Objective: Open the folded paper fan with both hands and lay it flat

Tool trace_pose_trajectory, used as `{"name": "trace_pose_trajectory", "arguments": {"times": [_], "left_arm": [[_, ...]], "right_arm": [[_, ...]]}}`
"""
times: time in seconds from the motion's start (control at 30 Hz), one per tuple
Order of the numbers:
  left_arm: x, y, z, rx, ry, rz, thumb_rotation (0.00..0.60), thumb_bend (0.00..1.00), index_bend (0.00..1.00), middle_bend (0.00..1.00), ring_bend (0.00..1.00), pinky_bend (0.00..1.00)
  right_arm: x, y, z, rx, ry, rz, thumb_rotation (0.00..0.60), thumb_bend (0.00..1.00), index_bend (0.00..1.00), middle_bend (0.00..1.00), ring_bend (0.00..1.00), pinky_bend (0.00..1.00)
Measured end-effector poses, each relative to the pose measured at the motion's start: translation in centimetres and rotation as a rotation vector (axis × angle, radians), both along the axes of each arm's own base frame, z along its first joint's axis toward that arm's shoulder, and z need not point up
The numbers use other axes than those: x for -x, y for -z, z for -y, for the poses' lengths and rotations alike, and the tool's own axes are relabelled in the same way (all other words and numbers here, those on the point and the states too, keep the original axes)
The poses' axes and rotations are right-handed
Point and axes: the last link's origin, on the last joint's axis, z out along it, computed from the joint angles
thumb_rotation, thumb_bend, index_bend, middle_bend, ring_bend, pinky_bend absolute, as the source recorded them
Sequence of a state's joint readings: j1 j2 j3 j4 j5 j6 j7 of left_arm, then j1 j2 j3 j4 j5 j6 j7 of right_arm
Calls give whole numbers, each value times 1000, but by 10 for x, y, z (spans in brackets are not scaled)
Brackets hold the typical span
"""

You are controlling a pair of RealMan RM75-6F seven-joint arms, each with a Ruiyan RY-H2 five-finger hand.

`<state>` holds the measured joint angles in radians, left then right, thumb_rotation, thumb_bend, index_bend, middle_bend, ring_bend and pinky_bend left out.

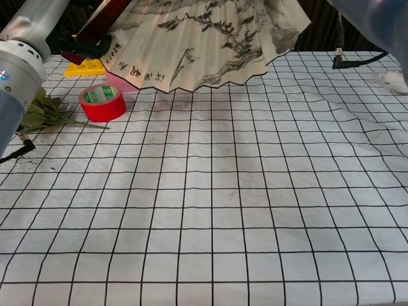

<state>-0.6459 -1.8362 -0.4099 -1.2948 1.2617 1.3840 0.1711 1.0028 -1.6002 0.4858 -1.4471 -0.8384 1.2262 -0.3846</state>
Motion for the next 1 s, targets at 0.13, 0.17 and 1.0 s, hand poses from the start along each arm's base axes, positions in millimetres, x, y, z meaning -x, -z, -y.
{"name": "trace_pose_trajectory", "arguments": {"times": [0.13, 0.17, 1.0], "left_arm": [[2, -4, -4, -5, 3, -17, 600, 451, 705, 94, 0, 0], [2, -5, -5, -6, 4, -21, 600, 451, 705, 95, 0, 0], [-41, -10, -58, -76, 98, -144, 600, 450, 727, 103, 0, 0]], "right_arm": [[20, -8, 3, 44, 0, -48, 600, 741, 940, 952, 1000, 928], [25, -10, 4, 53, 3, -55, 600, 741, 940, 952, 1000, 928], [89, -17, 15, 169, 52, -120, 600, 740, 940, 952, 1000, 928]]}}
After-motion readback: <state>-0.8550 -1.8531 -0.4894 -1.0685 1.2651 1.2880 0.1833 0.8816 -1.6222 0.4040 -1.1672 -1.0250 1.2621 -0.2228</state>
